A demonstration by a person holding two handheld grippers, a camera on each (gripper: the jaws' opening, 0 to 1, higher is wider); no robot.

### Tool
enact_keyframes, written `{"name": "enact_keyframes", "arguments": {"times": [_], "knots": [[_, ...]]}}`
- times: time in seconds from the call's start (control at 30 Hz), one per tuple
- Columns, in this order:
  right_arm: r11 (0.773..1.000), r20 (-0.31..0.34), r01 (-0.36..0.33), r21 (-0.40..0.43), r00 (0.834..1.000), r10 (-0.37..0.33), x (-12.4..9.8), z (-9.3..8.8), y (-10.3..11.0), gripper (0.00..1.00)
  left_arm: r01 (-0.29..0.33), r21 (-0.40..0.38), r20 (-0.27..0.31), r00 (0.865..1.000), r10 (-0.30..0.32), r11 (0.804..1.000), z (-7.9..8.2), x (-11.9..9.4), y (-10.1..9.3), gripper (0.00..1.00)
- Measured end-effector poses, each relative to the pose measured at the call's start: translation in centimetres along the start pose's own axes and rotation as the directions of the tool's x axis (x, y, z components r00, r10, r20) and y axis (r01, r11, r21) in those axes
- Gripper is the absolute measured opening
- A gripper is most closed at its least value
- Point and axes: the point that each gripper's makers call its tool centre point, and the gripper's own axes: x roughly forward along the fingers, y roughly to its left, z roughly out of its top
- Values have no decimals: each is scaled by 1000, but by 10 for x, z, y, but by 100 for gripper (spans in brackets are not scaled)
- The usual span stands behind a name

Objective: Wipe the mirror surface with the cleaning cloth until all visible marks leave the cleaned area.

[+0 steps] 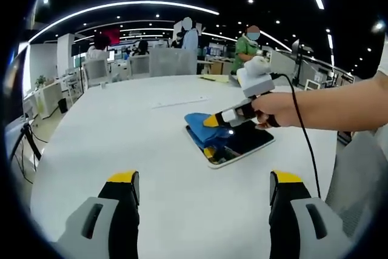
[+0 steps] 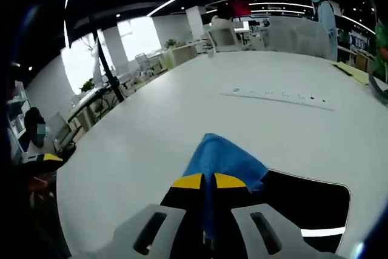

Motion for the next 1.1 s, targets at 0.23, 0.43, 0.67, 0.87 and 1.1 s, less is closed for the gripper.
{"name": "enact_keyframes", "arguments": {"times": [0.23,0.43,0.67,0.87,1.1], "knots": [[1000,-20,8,-13,1000,-8,7,-5,2,1,-1,0,1,1000,1,1000,1,0,1,89],[996,-32,20,-84,999,-23,11,-8,2,1,0,2,-1,1000,0,1000,2,0,0,89],[997,-13,25,-74,1000,-26,12,-11,0,1,-2,6,-1,1000,2,1000,3,0,0,89],[996,-1,21,-84,1000,-21,11,-11,-1,1,-4,12,1,1000,4,1000,4,0,0,89],[997,6,24,-75,1000,-24,8,-12,-9,1,-7,13,2,1000,7,1000,4,-1,0,89]]}}
